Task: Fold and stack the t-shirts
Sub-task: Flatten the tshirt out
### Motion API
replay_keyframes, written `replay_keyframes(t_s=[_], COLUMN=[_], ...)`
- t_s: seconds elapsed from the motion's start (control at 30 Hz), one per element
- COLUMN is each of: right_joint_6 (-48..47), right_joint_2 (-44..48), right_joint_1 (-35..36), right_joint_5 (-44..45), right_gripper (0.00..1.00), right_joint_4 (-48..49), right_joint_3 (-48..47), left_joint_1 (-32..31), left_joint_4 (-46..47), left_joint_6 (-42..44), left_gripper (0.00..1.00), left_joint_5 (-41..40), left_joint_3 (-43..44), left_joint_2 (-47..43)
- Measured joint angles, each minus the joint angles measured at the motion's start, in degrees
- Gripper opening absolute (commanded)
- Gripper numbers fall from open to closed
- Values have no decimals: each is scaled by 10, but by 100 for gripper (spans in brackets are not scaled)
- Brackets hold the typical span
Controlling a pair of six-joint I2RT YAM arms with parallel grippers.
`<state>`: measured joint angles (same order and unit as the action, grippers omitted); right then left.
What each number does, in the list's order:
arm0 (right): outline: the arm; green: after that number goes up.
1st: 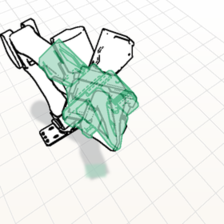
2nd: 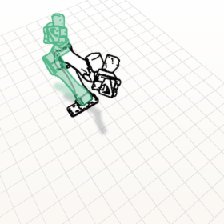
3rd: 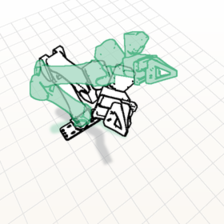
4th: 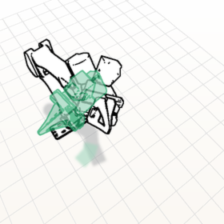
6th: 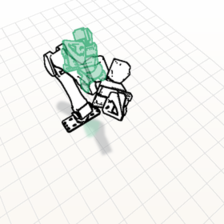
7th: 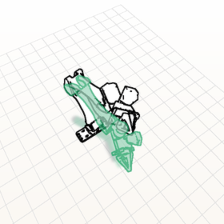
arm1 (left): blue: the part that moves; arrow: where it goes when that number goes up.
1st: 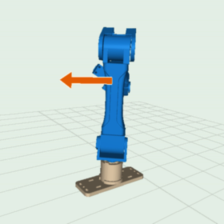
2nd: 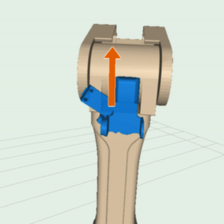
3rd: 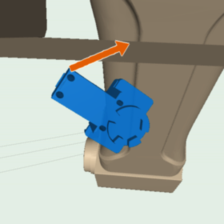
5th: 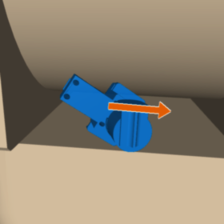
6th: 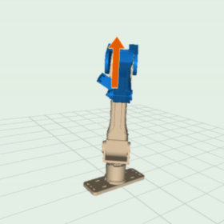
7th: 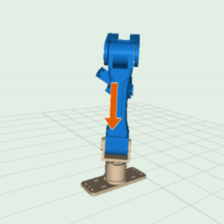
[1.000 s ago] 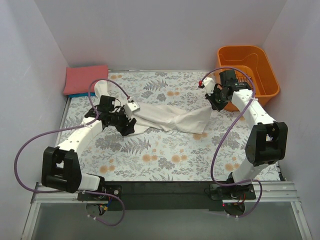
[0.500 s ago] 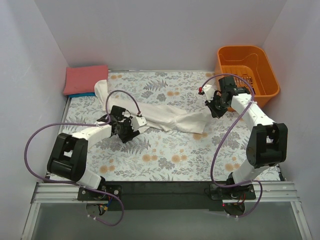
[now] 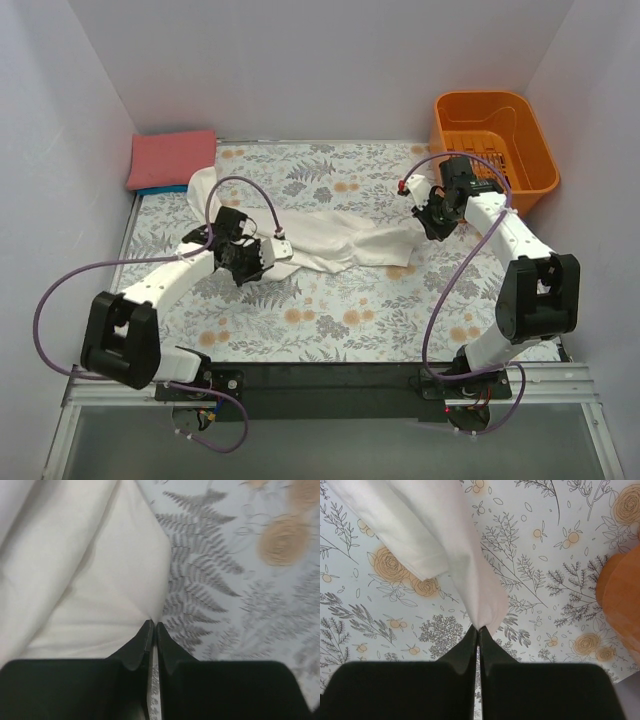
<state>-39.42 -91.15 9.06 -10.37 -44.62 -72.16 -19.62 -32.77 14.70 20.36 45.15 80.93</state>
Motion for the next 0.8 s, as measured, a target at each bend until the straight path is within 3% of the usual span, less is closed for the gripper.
replay_keyframes(t_s=[0.17,0.3,0.43,0.53,0.57,0.67,0.8], right_joint_6=[-23,-45,-51,-52,-52,-52,-52], right_joint_2=[35,45,14,-13,-19,-25,-25], right_joint_1=[-1,-1,-1,-1,-1,-1,-1], right_joint_5=[8,21,23,23,23,22,21], right_gripper=[1,1,1,1,1,1,1], right_joint_4=[-8,-13,-16,-19,-18,-19,-19], right_joint_3=[18,24,22,18,16,14,14], left_joint_1=[9,64,128,155,163,187,215], left_joint_4=[-179,-253,-288,-282,-282,-289,-253], left_joint_6=[28,35,14,-27,-40,-64,-76], left_gripper=[0,0,24,31,37,46,52], left_joint_5=[105,172,191,191,191,198,208], left_joint_3=[126,214,348,417,430,438,391], left_joint_2=[-86,-25,200,340,369,384,287])
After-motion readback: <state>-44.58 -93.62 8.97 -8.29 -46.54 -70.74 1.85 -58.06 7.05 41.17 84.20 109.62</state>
